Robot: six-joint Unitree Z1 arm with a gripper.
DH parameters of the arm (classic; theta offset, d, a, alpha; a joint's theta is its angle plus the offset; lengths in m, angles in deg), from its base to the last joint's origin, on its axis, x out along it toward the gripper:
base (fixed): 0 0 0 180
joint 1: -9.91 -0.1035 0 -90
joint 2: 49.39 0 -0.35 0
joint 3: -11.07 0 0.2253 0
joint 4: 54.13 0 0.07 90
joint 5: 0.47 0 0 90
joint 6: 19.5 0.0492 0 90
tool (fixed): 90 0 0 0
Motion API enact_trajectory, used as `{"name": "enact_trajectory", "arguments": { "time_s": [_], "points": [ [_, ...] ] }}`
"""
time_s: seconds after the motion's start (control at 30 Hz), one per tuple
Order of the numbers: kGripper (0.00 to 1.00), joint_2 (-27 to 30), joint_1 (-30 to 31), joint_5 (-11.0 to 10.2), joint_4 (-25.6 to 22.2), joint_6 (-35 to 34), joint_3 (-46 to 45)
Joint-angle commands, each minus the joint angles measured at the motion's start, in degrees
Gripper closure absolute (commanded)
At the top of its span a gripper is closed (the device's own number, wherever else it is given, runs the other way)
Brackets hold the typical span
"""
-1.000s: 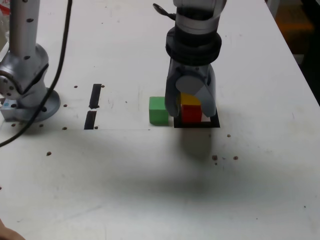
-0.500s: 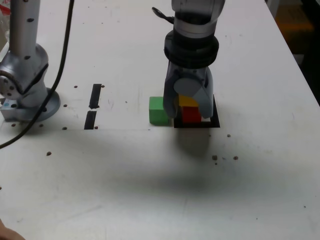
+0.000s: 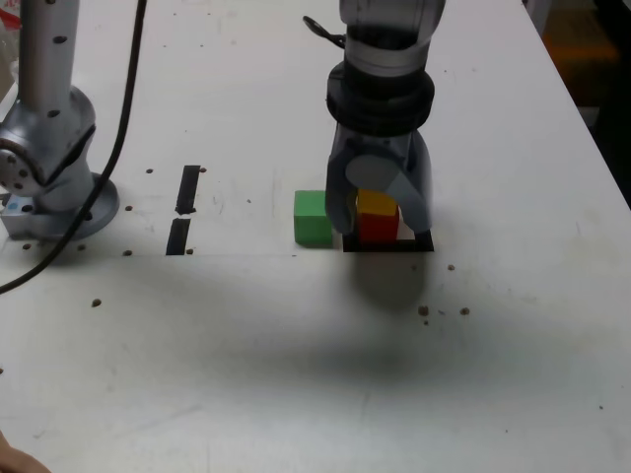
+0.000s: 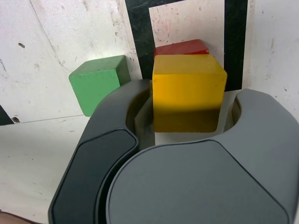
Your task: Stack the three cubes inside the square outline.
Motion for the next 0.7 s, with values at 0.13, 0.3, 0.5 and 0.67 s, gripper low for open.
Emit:
{"name": "enact_trajectory", "arguments": {
  "time_s": [0.13,0.3,0.5,0.67],
  "points": [
    [0.31,1.09,-0.1,-0.4,-0.5,0.07,-0.5],
    [0.31,3.29,-0.1,-1.6,-1.19,0.02,-0.4],
    [0.3,7.78,-0.1,-4.04,-2.75,0.56,0.02],
    [0.29,11.45,-0.1,-4.94,-6.44,1.11,-0.08]
  ]
}}
